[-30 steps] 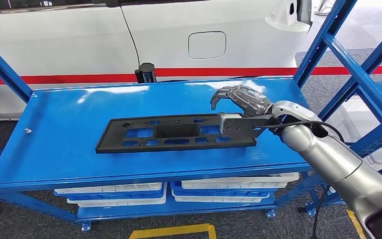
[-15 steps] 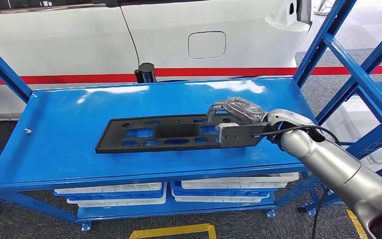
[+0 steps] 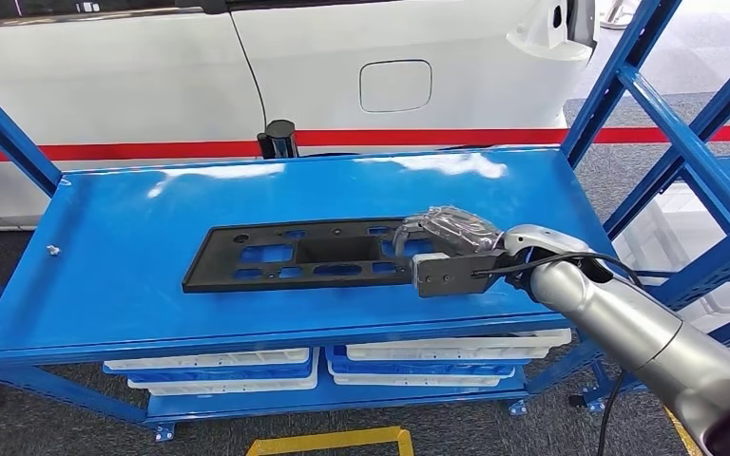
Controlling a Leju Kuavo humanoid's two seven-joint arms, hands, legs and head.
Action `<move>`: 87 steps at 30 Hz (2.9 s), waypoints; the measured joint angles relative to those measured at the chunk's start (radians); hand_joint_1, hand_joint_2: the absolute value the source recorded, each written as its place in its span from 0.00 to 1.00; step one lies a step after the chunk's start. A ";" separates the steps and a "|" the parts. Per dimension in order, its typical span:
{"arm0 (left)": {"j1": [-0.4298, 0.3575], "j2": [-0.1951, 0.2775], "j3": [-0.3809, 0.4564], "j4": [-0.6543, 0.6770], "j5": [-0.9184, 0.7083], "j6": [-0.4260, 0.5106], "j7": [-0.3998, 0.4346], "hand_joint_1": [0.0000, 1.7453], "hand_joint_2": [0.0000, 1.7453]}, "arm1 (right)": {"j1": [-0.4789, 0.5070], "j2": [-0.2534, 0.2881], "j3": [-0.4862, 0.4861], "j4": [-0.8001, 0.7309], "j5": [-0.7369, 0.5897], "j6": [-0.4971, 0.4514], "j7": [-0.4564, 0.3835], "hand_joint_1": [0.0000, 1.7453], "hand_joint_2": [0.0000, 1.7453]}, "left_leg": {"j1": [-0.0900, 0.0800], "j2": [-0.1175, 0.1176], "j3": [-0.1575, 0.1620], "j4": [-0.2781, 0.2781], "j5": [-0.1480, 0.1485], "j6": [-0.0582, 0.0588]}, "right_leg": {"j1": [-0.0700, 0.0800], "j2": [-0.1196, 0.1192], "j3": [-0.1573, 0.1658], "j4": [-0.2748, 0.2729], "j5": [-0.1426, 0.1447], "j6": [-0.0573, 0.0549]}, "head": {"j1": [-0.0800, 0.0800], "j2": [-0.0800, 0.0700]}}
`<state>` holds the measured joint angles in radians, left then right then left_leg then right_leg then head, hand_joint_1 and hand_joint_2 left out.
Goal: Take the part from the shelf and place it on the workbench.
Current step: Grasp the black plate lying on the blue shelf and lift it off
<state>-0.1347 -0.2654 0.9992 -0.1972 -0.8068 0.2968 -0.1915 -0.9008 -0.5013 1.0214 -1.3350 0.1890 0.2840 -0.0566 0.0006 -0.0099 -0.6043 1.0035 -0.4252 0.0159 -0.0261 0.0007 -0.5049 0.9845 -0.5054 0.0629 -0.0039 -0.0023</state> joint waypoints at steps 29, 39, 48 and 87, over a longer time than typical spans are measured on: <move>-0.001 -0.006 0.000 0.000 -0.010 -0.003 0.003 0.00 1.00 | 0.013 0.037 0.059 0.163 0.103 -0.111 -0.032 1.00 1.00 | 0.000 0.000 0.000 0.000 0.000 0.000 | 0.000 0.000 0.000 0.000 0.000 0.000 | 0.000 0.000; -0.001 -0.007 0.000 0.000 -0.009 -0.003 0.001 0.00 1.00 | 0.016 0.091 0.087 0.266 0.290 -0.303 -0.054 1.00 1.00 | 0.000 0.000 0.001 0.000 0.000 0.000 | 0.000 0.000 0.001 0.000 0.000 0.000 | 0.000 0.000; -0.001 -0.007 -0.013 0.000 -0.021 -0.004 0.008 0.00 1.00 | 0.025 0.132 0.092 0.344 0.353 -0.379 -0.049 1.00 1.00 | 0.000 0.000 0.007 0.000 -0.002 -0.001 | 0.000 0.000 -0.002 -0.001 -0.001 0.000 | 0.000 0.000; -0.001 -0.007 -0.037 0.000 -0.041 -0.005 -0.005 0.00 1.00 | -0.397 0.049 -0.594 0.614 0.384 -0.655 -0.090 1.00 1.00 | -0.001 0.000 0.000 0.001 -0.001 0.001 | -0.002 -0.001 0.000 0.000 0.000 0.001 | 0.000 0.000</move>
<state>-0.1361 -0.2720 0.9619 -0.1972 -0.8477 0.2920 -0.1967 -1.2973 -0.4520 0.4274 -0.7207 0.5726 -0.3711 -0.1466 -0.0004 -0.0104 -0.6042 1.0040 -0.4257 0.0169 -0.0277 0.0001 -0.5049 0.9843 -0.5051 0.0636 -0.0041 -0.0023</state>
